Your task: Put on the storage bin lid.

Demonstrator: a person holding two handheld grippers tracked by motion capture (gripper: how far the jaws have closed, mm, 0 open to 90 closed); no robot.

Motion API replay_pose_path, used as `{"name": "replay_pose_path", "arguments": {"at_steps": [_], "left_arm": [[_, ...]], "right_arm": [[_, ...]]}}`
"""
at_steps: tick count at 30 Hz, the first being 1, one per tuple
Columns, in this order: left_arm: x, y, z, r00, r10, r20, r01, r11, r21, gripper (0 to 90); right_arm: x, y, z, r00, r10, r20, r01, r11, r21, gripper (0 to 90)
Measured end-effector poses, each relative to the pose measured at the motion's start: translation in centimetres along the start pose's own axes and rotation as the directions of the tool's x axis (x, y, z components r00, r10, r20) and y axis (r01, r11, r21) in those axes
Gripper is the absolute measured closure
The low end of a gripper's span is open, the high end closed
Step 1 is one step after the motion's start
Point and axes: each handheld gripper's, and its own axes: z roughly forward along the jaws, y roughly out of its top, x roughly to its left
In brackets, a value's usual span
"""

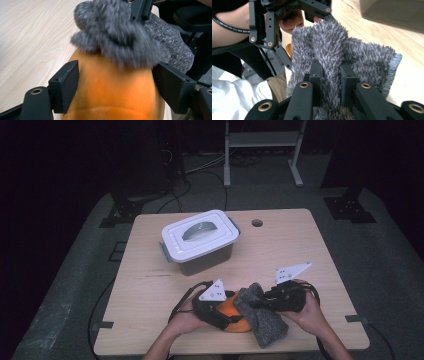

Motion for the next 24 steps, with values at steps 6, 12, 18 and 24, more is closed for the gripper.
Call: {"name": "replay_pose_path", "arguments": {"at_steps": [6,12,18,24], "left_arm": [[0.5,-0.6,-0.4,0.9996,-0.02,0.019,0.02,0.9998,-0.006,25.0],[0.5,0.0,0.5,0.9993,-0.038,0.003,0.038,0.9986,0.037,7.6],[0.2,0.3,0.1,0.9971,0.022,-0.073,-0.024,0.9994,-0.026,30.2],[0.2,0.2,0.3,0.988,0.076,-0.134,-0.08,0.9965,-0.022,30.1]], "right_arm": [[-1.6,-1.7,-0.8,0.9977,0.066,-0.012,-0.066,0.998,0.007,75.0],[-2.3,-2.4,-0.9,0.9954,0.095,-0.009,-0.095,0.995,0.02,75.0],[-2.1,-1.7,-1.2,0.9955,0.086,0.038,-0.086,0.996,0.0,76.2],[-2.1,-0.6,-1.9,0.9947,0.088,0.052,-0.082,0.99,-0.113,76.0]]}}
